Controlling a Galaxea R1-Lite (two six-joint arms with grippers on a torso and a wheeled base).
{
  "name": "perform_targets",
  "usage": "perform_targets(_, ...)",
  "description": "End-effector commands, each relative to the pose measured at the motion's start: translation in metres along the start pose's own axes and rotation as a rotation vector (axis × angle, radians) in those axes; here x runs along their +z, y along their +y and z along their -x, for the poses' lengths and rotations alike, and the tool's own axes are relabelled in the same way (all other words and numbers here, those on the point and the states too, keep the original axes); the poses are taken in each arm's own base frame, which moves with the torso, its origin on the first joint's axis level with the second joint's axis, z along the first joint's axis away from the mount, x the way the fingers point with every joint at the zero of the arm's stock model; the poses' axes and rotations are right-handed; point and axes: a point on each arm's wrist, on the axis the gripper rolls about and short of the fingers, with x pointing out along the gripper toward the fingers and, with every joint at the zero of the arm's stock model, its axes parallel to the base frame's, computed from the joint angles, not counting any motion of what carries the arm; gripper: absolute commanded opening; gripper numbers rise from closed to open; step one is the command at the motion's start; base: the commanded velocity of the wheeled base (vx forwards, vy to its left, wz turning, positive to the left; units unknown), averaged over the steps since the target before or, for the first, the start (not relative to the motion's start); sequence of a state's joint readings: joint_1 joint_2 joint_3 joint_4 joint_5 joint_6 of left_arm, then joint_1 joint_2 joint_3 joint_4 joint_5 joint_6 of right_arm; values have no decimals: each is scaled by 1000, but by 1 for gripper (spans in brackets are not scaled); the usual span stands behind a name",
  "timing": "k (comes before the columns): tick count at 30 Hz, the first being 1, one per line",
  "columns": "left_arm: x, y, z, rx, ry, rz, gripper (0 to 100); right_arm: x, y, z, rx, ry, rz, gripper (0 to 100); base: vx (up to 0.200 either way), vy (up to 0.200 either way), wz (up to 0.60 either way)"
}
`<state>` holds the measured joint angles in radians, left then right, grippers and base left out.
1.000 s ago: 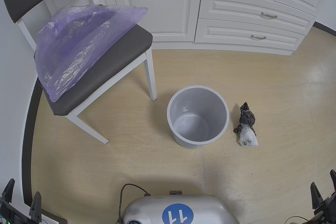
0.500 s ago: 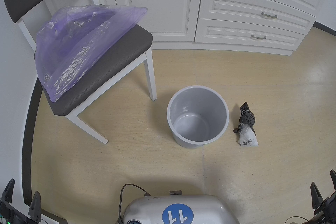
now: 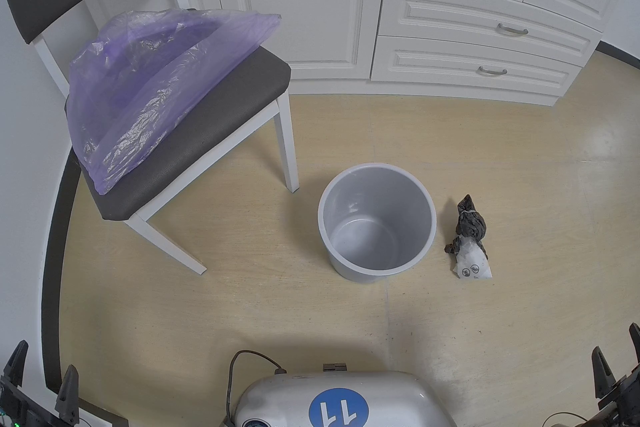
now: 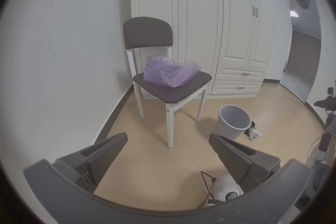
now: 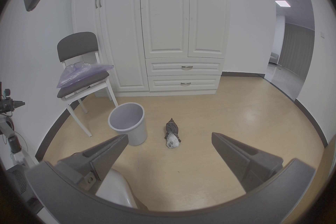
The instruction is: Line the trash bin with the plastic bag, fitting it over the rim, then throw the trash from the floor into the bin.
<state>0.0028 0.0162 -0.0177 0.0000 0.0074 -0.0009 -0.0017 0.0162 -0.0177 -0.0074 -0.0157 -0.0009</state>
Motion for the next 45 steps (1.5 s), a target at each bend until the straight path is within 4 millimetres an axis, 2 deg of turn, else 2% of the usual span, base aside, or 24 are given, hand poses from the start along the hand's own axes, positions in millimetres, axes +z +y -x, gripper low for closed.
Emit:
perform_targets(1,-5,0,0,-1,1,-4,100,-5,0,0,4,1,13,100,0,0,0)
perform_targets(24,-5,0,0,-10,0,-19,100,-5,0,0,13,-1,38,100,0,0,0)
perform_targets(31,-5,0,0,23,-2,53,100,-5,0,0,1,-2,-21,100,0,0,0)
perform_targets(35,-4,0,0,17,-6,8,100,-5,0,0,11,-1,45,100,0,0,0)
perform_targets(40,-4,0,0,11,-8,8,100,-5,0,0,1,-2,-18,100,0,0,0)
perform_targets(45,-3,0,0,5,-17,25,100,-4,0,0,4,-11,11,100,0,0,0)
